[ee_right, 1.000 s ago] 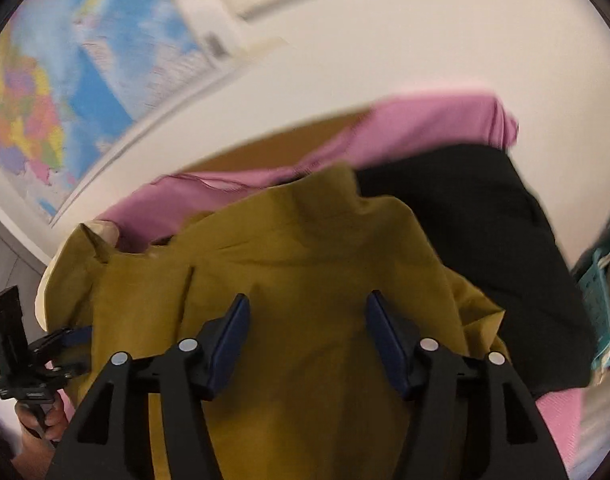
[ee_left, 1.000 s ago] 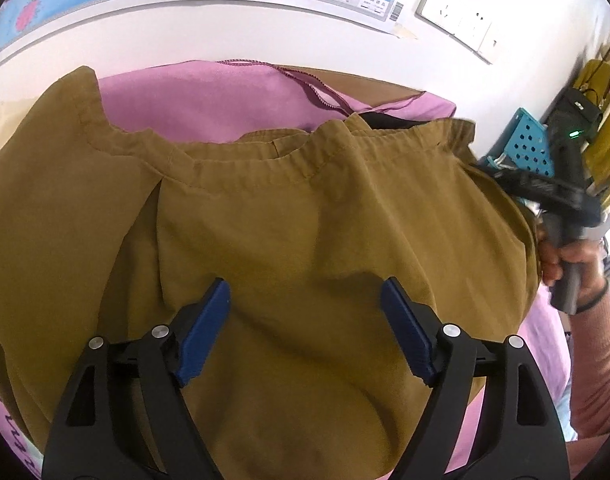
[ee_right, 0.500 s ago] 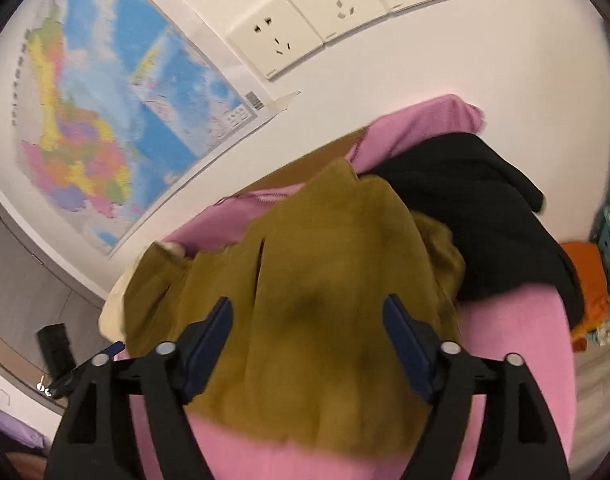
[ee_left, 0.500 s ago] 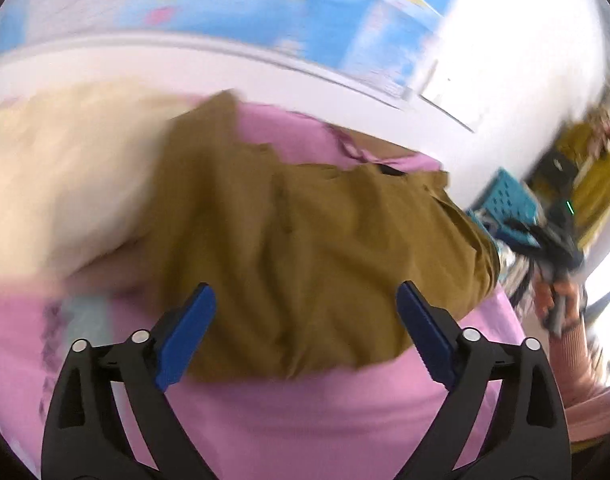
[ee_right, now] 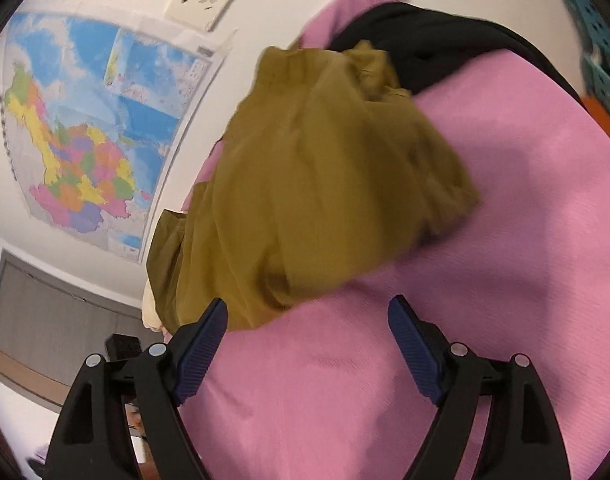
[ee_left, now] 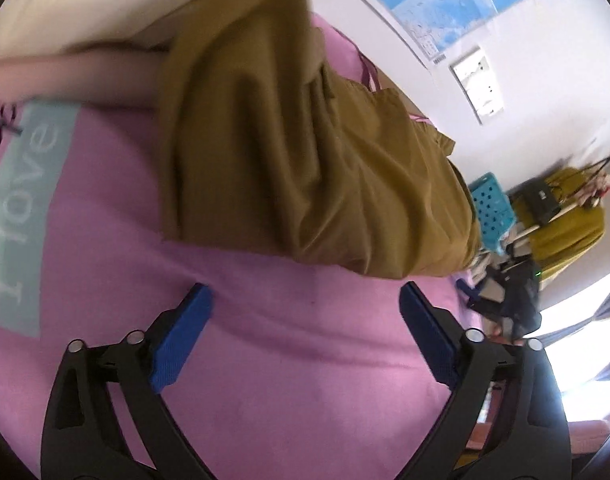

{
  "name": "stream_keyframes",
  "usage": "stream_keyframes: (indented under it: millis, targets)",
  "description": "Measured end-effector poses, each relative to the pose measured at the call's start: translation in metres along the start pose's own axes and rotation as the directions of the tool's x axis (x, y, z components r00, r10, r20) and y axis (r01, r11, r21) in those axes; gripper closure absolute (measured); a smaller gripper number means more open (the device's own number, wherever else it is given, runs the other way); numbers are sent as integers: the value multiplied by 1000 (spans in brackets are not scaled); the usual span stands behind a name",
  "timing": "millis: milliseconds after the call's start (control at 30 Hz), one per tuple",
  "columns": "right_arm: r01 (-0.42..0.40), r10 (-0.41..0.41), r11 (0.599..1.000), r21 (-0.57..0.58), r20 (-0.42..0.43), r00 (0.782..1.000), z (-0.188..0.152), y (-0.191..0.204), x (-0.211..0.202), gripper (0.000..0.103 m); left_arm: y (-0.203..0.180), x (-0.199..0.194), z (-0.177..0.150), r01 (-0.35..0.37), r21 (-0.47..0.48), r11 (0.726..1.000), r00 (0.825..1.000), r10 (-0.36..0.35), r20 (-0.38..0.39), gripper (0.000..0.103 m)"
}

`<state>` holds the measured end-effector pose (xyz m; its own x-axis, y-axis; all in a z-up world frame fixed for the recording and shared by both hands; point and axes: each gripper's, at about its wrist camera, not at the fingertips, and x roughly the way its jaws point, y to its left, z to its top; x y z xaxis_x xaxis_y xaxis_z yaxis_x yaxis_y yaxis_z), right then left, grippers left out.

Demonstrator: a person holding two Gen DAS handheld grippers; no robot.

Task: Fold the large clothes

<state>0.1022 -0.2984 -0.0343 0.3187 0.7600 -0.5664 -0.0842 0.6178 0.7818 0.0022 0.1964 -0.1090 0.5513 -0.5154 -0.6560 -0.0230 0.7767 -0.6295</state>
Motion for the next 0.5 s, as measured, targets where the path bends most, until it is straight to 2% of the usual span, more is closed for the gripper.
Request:
stream_keyframes:
  millis: [100,200,300,400,433,467,500]
  targets:
    - [-29,29,999,34,20,999,8,5,13,22,1,8,6,51,-51,997,999,-52,-5,8]
    - [-8,6,999,43,49,999,15,12,25,17,5,16,15,85,-84,993,996,-85,2,8]
    - [33,-37,998,54,86,996,19,21,35,11,13,19,25,110,-146,983,994,-108,24,8]
    - [85,-94,994,72,125,988,20,27,41,12,17,21,30,120,-187,975,993,-115,35,8]
    - [99,-109,992,77,141,984,20,29,42,13,16,22,30,113,-185,976,993,-108,37,9]
    - [112,-124,990,81,153,981,20,29,43,26,15,23,30,91,-182,979,996,-86,37,18]
    - [121,-132,989,83,152,979,20,26,46,42,14,24,30,66,-180,981,998,-60,35,37]
